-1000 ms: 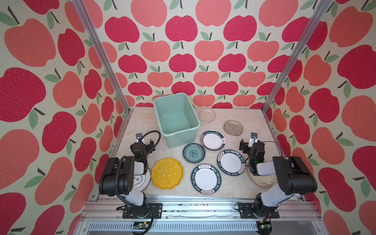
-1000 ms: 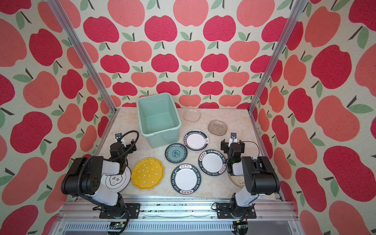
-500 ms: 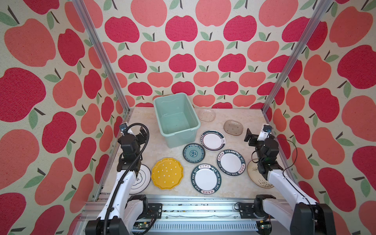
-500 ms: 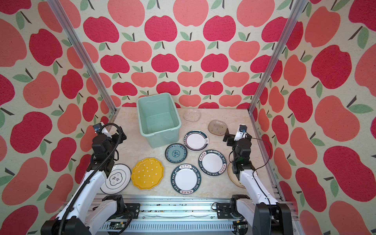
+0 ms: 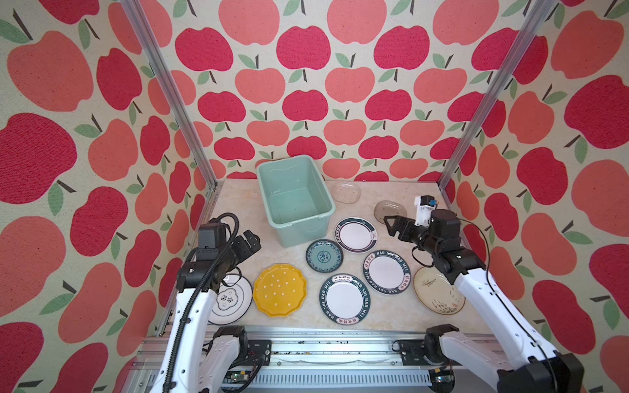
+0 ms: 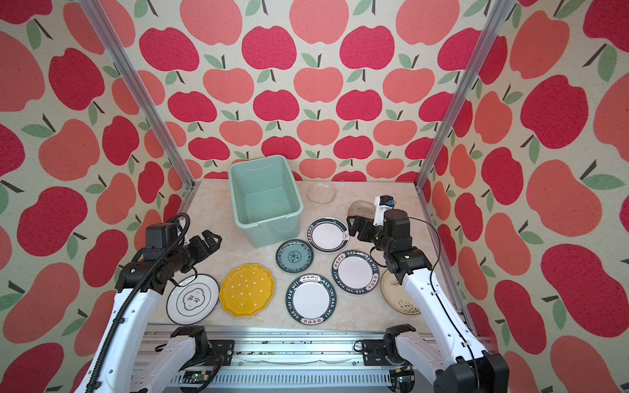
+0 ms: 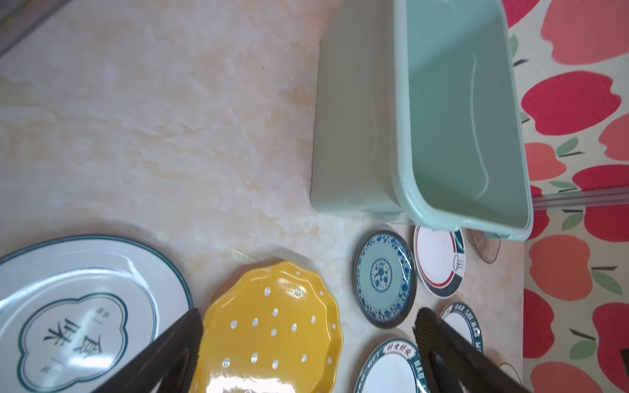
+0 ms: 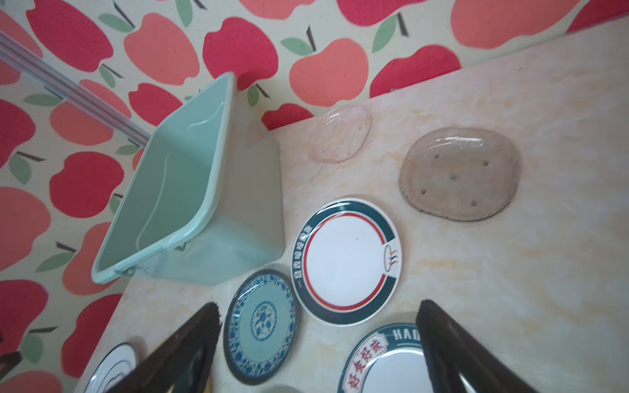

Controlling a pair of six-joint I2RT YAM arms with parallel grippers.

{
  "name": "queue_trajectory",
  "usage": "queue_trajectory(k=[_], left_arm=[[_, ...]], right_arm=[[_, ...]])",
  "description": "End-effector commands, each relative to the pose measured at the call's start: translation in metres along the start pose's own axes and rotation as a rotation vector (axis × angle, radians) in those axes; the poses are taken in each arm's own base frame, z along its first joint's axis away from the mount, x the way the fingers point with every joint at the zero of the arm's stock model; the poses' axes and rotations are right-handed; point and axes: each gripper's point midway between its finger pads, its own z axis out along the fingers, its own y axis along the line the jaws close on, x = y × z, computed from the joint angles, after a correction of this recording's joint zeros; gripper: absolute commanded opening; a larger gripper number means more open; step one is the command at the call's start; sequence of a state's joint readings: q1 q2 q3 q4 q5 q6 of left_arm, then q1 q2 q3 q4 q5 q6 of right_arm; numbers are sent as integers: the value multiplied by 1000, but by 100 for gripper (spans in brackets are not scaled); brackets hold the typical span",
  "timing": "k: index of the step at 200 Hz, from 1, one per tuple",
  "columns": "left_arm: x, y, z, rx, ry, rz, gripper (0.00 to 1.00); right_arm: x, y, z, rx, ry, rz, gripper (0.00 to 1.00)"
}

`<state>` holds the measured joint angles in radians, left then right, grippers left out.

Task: Place the plates into the plastic bin on the countertop
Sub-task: 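Reach the right gripper to the yellow dotted plate while the left gripper approaches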

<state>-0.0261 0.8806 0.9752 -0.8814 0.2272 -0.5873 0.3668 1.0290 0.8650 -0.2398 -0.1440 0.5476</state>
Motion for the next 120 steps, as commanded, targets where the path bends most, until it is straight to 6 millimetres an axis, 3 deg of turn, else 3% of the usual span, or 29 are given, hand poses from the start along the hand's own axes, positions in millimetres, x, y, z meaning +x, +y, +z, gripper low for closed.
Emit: queue_trajectory(k=[1,34,59,81,99,120], left_arm=[[62,17,-14,-117,290,-50,99],[91,25,-17,-191,421,-85,100],[116,28,-7,-176,439,-224,98],[136,36,1,-194,476,-293,97],[145,44,5,-232,494,-294,96],[149,56,7,-286,485,-277,96]], right_arm=[[52,33,4,-45,201,157,93],[111,83,21,-94,336,234,92],[150,108,35,-115,439,226,92],[182,118,49,-95,551,208,92],[199,128,60,-106,624,209,92],[206,146,74,-155,667,211,93]])
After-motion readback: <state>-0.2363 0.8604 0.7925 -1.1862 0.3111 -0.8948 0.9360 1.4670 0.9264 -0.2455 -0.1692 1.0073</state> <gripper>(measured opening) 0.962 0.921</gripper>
